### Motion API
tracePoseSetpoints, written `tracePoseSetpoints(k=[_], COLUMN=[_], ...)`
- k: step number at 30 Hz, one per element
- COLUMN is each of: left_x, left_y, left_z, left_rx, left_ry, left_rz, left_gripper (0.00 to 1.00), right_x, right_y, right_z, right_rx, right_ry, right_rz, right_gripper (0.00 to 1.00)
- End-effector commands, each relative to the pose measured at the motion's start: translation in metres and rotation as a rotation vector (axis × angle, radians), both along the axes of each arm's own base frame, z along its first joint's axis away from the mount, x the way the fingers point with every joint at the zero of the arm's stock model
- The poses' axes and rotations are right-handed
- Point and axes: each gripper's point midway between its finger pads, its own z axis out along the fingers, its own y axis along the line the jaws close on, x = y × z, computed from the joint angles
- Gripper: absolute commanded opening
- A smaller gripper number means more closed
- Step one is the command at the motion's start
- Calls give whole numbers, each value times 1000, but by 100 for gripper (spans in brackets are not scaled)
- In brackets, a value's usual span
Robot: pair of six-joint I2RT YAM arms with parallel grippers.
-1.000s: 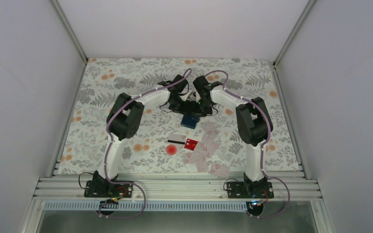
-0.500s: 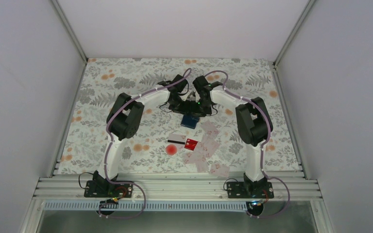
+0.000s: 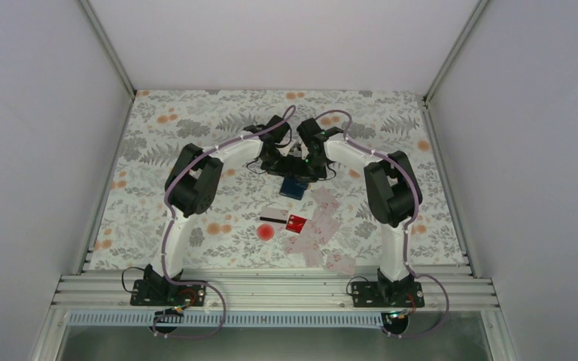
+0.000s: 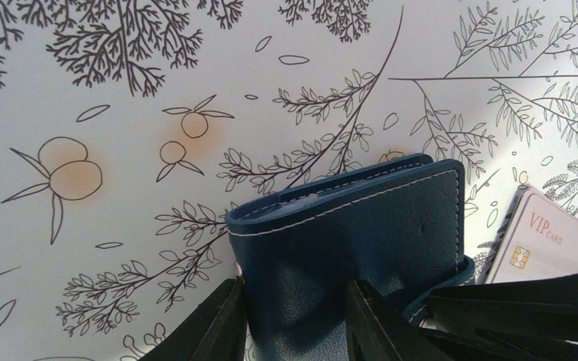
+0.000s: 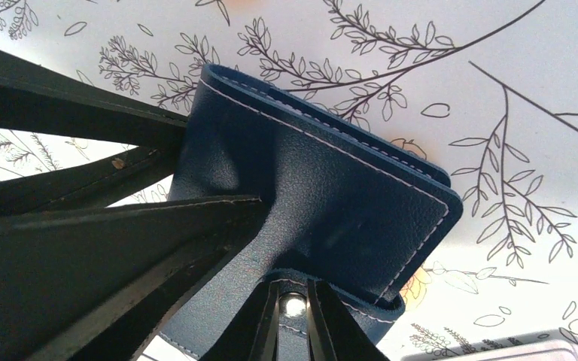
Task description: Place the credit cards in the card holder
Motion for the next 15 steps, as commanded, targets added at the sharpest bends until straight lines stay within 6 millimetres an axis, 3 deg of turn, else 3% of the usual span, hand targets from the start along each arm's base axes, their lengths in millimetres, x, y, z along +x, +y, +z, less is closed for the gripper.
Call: tracePoseSetpoints(k=[1, 5, 15], left_x=[-19, -19, -20], left_y=[7, 7, 7], left_z=[-30, -30, -34], left_rx=[74, 74, 76], left_ry=[81, 80, 92], left_rz=[-18, -18, -18], left_gripper=[35, 34, 34], right_x=[-14, -18, -33], right_y=[16, 9, -9], right_z=[-19, -31, -68], right_rx=[3, -48, -214], right_ry=[37, 56, 88], right_rz=[44, 49, 62], right_gripper=[11, 4, 4])
